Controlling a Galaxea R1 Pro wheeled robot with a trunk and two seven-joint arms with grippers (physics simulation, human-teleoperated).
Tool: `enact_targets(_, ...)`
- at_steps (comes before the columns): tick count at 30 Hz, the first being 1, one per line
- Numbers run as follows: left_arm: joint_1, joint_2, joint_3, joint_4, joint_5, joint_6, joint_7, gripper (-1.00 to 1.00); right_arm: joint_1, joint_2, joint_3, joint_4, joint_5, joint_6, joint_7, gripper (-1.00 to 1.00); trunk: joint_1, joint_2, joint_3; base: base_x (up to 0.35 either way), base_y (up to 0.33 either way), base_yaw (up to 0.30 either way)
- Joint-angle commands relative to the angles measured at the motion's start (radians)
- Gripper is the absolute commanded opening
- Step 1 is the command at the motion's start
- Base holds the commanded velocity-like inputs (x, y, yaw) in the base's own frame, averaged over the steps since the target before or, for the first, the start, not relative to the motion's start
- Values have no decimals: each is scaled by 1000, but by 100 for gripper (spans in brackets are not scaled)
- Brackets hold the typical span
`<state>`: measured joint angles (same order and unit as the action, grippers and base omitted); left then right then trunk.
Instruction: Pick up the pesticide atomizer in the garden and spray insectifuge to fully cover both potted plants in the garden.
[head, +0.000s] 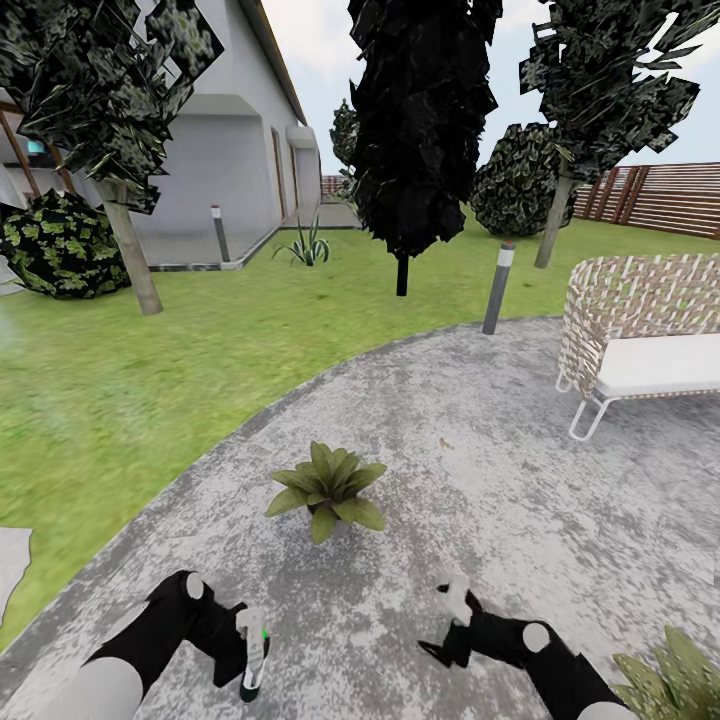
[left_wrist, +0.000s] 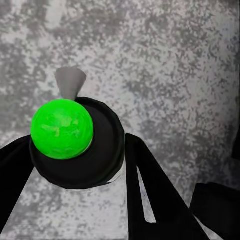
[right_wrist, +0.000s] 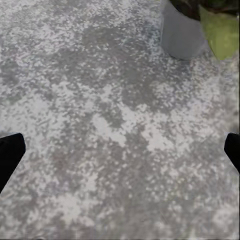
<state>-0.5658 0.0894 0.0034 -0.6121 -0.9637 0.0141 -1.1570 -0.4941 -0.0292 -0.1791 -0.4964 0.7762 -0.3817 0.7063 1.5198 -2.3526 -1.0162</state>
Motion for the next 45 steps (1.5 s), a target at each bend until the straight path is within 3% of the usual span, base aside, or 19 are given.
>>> enact_targets(1, 1, -3, 37, 5, -1, 3, 1, -100, 0, -6, -105, 85, 8, -7, -86, 100, 0, 0, -1, 0, 0, 0)
enact_targets(3, 1, -5, 80, 28, 0, 5, 4, -100, 2, -10, -223, 173, 8, -8, -201, 100, 0, 0, -1, 0, 0, 0)
enact_targets(5, 1, -9, 114, 49, 0, 15, 6, -100, 4, -10, -290, 220, 9, -8, -299, 100, 0, 0, -1, 0, 0, 0)
enact_targets(6, 1, -15, 138, 57, -1, 52, 7, -100, 9, -9, -314, 249, 10, -9, -383, 100, 0, 0, -1, 0, 0, 0)
enact_targets(9, 1, -23, 163, 63, -3, 176, 8, -100, 49, -5, -334, 320, 9, -16, -549, 100, 0, 0, -1, 0, 0, 0)
enact_targets(13, 0, -26, 165, 54, -5, 281, 8, -100, 80, 2, -338, 370, 7, -67, -668, 100, 0, 0, -1, 0, 0, 0)
enact_targets(14, -2, -26, 164, 51, -6, 337, 8, -100, 84, 3, -339, 376, 7, -82, -694, 100, 0, 0, -1, 0, 0, 0)
enact_targets(17, -6, -26, 160, 46, -14, 462, 9, -100, 87, 4, -339, 382, 7, -96, -718, 100, 0, 0, -1, 0, 0, 0)
enact_targets(21, -13, -27, 156, 45, -20, 512, 9, -100, 88, 4, -340, 383, 6, -100, -723, 100, 0, 0, -1, 0, 0, 0)
enact_targets(25, -45, -53, 110, 28, -61, 610, 1, -100, 89, 16, -343, 386, -3, -100, -735, 100, 0, 0, -1, 0, 0, 0)
enact_targets(27, -87, -63, 83, 20, -70, 661, -4, -100, 89, 34, -344, 386, -51, -99, -799, 100, 0, 0, -1, 0, 0, 0)
enact_targets(30, -147, -70, 72, 18, -75, 681, -47, -100, 89, 52, -343, 386, -95, -99, -881, 100, 0, 0, -1, 0, 0, 0)
enact_targets(31, -177, -71, 69, 18, -77, 684, -91, -100, 89, 59, -342, 386, -102, -98, -896, 100, 0, 0, -1, 0, 0, 0)
enact_targets(34, -211, -71, 67, 18, -79, 685, -139, -100, 89, 67, -342, 386, -106, -97, -904, 100, 0, 0, -1, 0, 0, 0)
enact_targets(39, -222, -70, 57, 18, -81, 686, -155, -100, 89, 70, -341, 386, -107, -97, -905, 100, 0, 0, -1, 1, 0, 0)
enact_targets(42, -222, -70, 0, 18, -78, 699, -158, -100, 89, 71, -341, 387, -107, -97, -906, 100, 0, 0, -1, 97, 0, 0)
enact_targets(44, -224, -68, -96, 18, -75, 736, -168, -100, 89, 71, -342, 386, -108, -97, -909, 100, 0, 0, -1, 263, 0, 0)
enact_targets(45, -224, -69, -118, 18, -75, 743, -178, -100, 89, 71, -342, 385, -109, -97, -909, 100, 0, 0, -1, 305, 0, 0)
